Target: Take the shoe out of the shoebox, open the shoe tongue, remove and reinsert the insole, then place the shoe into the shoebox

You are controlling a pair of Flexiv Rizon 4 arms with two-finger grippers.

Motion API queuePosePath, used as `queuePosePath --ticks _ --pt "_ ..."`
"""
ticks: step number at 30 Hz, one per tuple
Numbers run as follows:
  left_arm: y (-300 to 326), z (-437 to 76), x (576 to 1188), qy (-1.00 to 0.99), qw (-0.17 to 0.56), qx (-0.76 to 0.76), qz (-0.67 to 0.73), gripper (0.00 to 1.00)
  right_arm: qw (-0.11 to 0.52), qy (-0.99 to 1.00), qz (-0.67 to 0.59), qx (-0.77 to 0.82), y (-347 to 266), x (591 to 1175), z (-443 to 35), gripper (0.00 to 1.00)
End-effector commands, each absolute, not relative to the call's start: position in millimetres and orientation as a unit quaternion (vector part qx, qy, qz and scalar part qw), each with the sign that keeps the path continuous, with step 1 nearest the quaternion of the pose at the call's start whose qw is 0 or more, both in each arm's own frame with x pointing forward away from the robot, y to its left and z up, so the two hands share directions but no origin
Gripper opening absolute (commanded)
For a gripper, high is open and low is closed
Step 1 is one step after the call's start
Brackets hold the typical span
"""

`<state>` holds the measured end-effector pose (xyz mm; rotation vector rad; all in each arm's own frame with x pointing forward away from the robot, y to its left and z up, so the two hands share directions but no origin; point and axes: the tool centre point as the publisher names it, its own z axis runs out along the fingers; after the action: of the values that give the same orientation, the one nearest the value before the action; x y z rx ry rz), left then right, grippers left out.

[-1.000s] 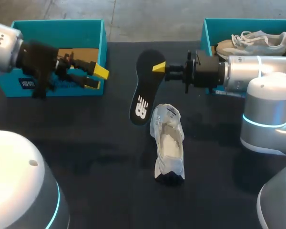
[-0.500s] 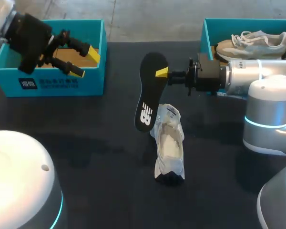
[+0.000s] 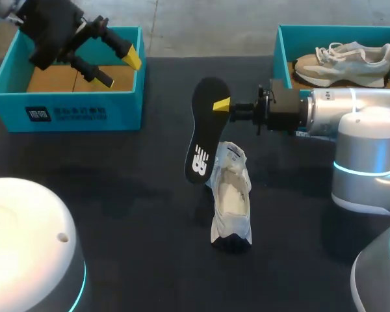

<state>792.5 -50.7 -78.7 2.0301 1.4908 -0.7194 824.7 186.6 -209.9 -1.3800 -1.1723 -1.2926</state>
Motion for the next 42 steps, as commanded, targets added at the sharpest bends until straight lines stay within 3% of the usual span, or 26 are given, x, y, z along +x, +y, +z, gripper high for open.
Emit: queuePosePath --ticks 1,7,42 --pt "-51.2 -78.0 795.6 0.548 0.251 0.752 -0.269 1.00 0.441 -0.473 -0.520 -0.557 188.7 825.1 -209.8 0.00" --pt "-61.1 -76.9 793.3 0.561 0.239 0.749 -0.257 1.00 0.441 -0.473 -0.520 -0.557 188.7 825.1 -209.8 0.00" --pt "-156.2 -63.7 856.8 0.617 -0.004 0.782 -0.083 1.00 0.441 -0.473 -0.520 -0.557 188.7 825.1 -209.8 0.00"
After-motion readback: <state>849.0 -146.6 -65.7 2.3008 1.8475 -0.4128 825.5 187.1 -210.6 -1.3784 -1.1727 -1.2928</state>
